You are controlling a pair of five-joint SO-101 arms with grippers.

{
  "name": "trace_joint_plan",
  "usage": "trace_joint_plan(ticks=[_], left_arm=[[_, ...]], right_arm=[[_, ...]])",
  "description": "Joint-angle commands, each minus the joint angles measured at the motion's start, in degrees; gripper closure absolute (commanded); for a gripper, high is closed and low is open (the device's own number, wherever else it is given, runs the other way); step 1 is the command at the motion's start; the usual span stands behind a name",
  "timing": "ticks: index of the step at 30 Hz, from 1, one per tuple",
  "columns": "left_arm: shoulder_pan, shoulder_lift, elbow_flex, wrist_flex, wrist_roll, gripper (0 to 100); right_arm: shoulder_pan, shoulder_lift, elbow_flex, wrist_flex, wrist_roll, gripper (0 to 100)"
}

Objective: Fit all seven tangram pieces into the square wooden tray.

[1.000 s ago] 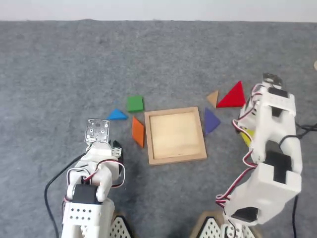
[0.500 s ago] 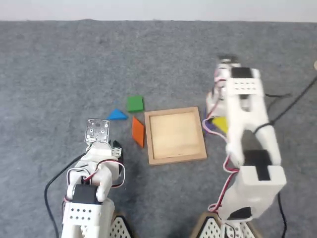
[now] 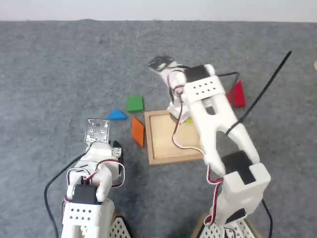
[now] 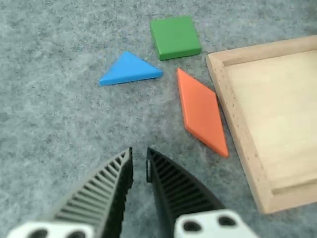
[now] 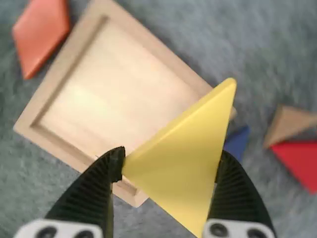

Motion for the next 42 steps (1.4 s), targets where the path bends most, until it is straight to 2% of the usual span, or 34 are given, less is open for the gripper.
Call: trace_joint_plan(ticks=[1,8,13,18,26,42], left_arm=[[-0.4,-0.8,-1.0,0.2,0.4,95],[-0.4,-0.8,-1.0,0.2,0.4,95],[-0.4,-0.8,-1.0,0.2,0.4,95],[-0.4,-0.8,-1.0,0.2,0.4,95],[-0.4,-0.8,-1.0,0.2,0.4,95],[-0.4,-0.8,-1.0,0.2,0.4,95]], right_arm=[[-3.5,-0.2,-2.8,0.4,9.5,89.0],[-4.7,5.8,-2.8,0.6,28.0,89.0],[-4.9,10.1,-2.9,-2.1,35.5,88.7],[-5.1,11.6,-2.9,-3.8,36.1,87.9],[-4.7,11.5,-3.2,-5.3,35.7,68.0],[-9.1,10.5,-1.7,-4.9,33.5,68.0]])
